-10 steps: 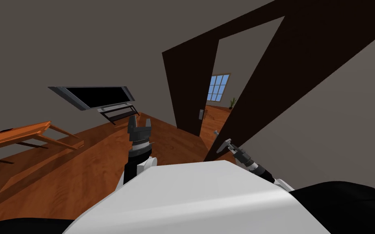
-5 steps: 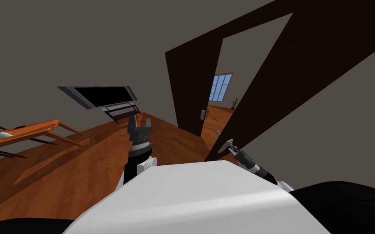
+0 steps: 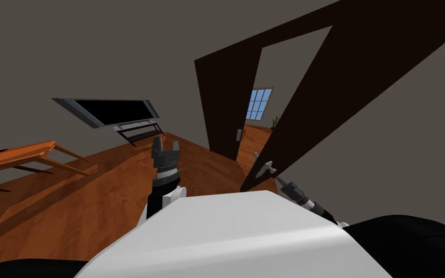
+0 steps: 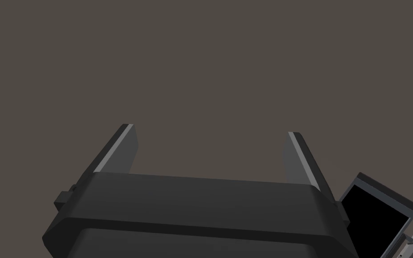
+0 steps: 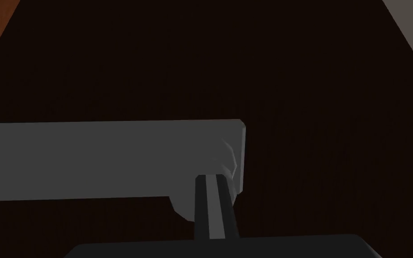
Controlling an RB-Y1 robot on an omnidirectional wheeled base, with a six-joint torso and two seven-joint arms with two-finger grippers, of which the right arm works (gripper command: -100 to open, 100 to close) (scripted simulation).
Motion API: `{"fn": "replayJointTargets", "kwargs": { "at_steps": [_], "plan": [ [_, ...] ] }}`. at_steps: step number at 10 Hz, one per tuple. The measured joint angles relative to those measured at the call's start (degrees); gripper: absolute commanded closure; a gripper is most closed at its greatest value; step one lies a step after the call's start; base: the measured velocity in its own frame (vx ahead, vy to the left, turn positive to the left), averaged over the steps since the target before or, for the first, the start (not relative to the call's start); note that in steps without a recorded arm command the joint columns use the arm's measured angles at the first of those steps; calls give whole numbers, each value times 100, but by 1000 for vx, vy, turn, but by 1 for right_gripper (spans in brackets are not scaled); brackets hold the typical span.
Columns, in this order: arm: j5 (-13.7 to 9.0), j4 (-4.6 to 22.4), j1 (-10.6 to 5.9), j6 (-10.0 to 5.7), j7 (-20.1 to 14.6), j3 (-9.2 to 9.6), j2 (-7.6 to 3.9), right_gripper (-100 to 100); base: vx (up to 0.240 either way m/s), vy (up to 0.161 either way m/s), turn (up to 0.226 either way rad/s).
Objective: Pull the door open
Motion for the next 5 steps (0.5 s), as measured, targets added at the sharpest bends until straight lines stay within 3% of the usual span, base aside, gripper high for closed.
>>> {"fn": "replayJointTargets", "kwargs": {
  "at_steps": [2, 5],
  "plan": [
    [-64, 113, 82, -2, -13, -102, -46, -100, -142, -72, -78],
    [-110, 226, -31, 73, 4, -92, -69, -100, 172, 78, 96]
  ]
}}
